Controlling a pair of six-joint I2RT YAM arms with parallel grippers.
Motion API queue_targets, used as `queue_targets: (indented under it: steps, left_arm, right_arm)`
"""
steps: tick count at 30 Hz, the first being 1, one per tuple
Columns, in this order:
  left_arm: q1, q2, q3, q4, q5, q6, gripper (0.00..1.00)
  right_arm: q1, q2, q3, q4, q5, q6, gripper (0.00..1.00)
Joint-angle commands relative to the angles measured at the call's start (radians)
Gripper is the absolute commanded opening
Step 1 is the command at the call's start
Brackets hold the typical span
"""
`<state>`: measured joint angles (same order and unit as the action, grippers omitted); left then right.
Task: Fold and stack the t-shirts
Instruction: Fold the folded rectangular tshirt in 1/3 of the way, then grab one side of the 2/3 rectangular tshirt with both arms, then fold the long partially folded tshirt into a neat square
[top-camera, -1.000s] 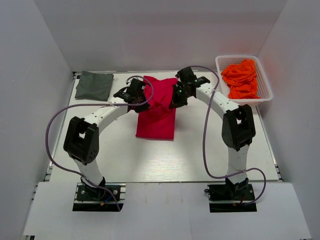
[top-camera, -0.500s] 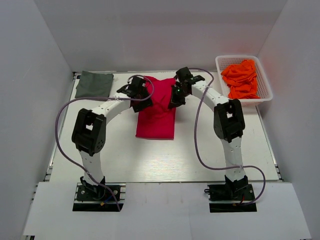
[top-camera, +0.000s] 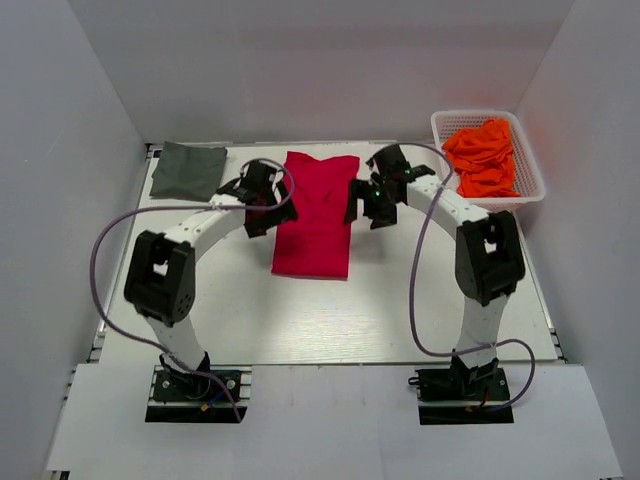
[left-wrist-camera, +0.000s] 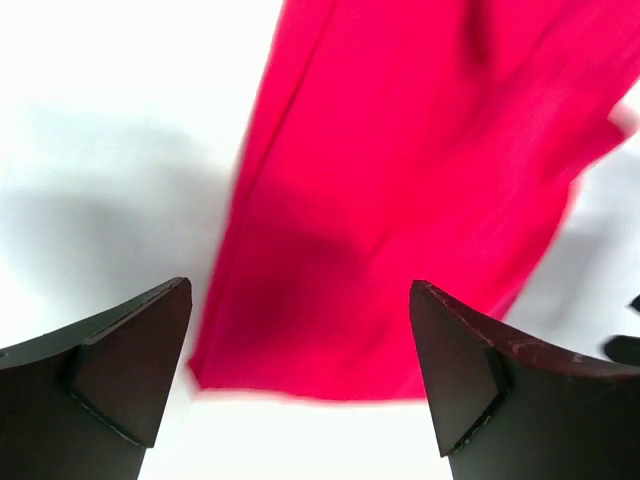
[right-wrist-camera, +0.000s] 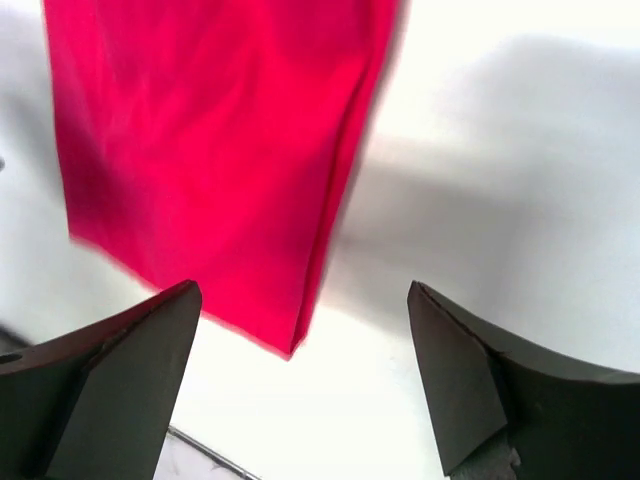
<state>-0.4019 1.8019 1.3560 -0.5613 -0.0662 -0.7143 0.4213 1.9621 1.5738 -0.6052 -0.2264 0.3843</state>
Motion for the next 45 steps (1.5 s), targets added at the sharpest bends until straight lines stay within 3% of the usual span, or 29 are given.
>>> queue_targets:
  steps: [1,5,9,10,13,14,15,16,17,19,20,22,24,30,38,45]
  left_arm:
    - [-0.018,-0.151,-0.205,0.017,0.049,0.012,1.0]
    - [-0.018,-0.239,-0.388,0.093,0.137,0.022,1.0]
    - [-0.018,-0.24,-0.448,0.158,0.137,0.013,0.92]
    - [-0.018,-0.228,-0.458,0.169,0.137,0.024,0.77]
    - [-0.018,-0.205,-0.459,0.202,0.134,0.024,0.61]
    - [-0.018,-0.187,-0.468,0.202,0.143,0.024,0.58]
    - [-0.018,-0.176,-0.468,0.215,0.143,0.036,0.49]
    - [-0.018,-0.165,-0.468,0.224,0.155,0.036,0.49]
    - [-0.018,-0.165,-0.468,0.224,0.17,0.036,0.37]
    - [-0.018,-0.15,-0.477,0.234,0.18,0.05,0.22]
    - [-0.018,-0.15,-0.486,0.251,0.212,0.059,0.08]
    - [-0.018,-0.15,-0.498,0.276,0.244,0.059,0.0]
    - [-0.018,-0.163,-0.508,0.276,0.255,0.068,0.0]
    - [-0.028,-0.41,-0.564,0.131,0.293,0.069,0.0]
    - [-0.037,-0.769,-0.581,-0.175,0.551,0.041,0.0]
    - [-0.037,-0.712,-0.359,-0.308,0.511,0.087,0.0]
  right_arm:
    - [0.033,-0.13,-0.226,0.11,-0.097,-0.012,0.89]
    - [0.065,-0.213,-0.423,0.218,-0.142,0.047,0.87]
    - [0.092,-0.166,-0.423,0.265,-0.151,0.064,0.82]
    - [0.096,-0.157,-0.419,0.257,-0.149,0.061,0.78]
    - [0.114,-0.109,-0.406,0.254,-0.165,0.068,0.71]
    - [0.122,-0.105,-0.417,0.254,-0.165,0.082,0.65]
    - [0.123,-0.108,-0.426,0.283,-0.175,0.096,0.59]
    - [0.128,-0.104,-0.44,0.292,-0.182,0.096,0.59]
    - [0.132,-0.104,-0.449,0.3,-0.197,0.116,0.49]
    - [0.139,-0.098,-0.456,0.315,-0.2,0.122,0.43]
    - [0.14,-0.095,-0.457,0.315,-0.199,0.133,0.36]
    - [0.145,-0.091,-0.457,0.327,-0.206,0.134,0.21]
    - [0.151,-0.1,-0.454,0.317,-0.208,0.134,0.0]
    - [0.171,-0.245,-0.52,0.185,-0.226,0.117,0.0]
    - [0.218,-0.509,-0.551,-0.126,-0.35,0.082,0.0]
    - [0.203,-0.511,-0.324,-0.278,-0.369,0.041,0.0]
